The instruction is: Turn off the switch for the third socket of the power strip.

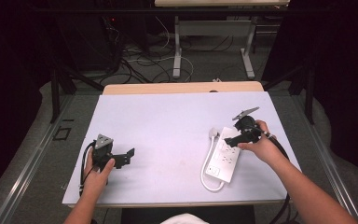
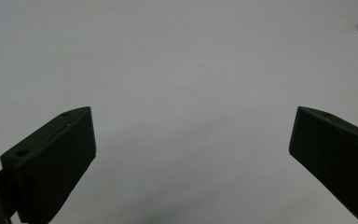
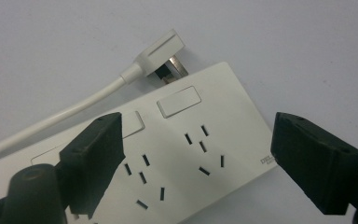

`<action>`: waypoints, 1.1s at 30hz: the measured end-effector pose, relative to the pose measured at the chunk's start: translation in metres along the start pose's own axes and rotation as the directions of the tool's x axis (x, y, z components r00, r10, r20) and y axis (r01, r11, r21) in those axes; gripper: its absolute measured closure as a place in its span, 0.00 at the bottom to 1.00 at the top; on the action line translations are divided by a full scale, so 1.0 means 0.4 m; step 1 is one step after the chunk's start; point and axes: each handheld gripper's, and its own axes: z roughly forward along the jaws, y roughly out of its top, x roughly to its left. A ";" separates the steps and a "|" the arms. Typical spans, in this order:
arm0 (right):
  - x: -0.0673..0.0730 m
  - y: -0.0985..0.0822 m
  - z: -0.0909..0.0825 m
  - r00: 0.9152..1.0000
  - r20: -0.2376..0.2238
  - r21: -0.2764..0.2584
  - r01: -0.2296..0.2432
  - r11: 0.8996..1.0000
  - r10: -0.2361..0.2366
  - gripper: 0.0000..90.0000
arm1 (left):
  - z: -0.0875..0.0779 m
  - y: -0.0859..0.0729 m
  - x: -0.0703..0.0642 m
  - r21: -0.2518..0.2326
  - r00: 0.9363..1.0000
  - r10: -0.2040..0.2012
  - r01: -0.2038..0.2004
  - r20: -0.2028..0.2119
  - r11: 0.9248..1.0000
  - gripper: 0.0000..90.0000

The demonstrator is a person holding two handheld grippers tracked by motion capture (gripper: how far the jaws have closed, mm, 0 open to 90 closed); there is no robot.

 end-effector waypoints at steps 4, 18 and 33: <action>-0.006 -0.008 -0.011 1.000 0.008 -0.006 0.001 1.000 -0.001 0.16 | 0.000 0.000 0.000 0.000 1.000 0.001 -0.001 0.000 1.000 0.01; -0.032 -0.051 -0.032 0.998 0.045 -0.027 -0.031 0.999 0.032 0.00 | -0.002 0.000 0.001 -0.006 1.000 -0.002 0.002 -0.006 1.000 0.00; -0.065 -0.114 -0.050 0.990 0.050 -0.080 -0.128 0.988 0.133 0.00 | -0.002 0.000 0.002 -0.006 1.000 -0.002 0.002 -0.006 1.000 0.00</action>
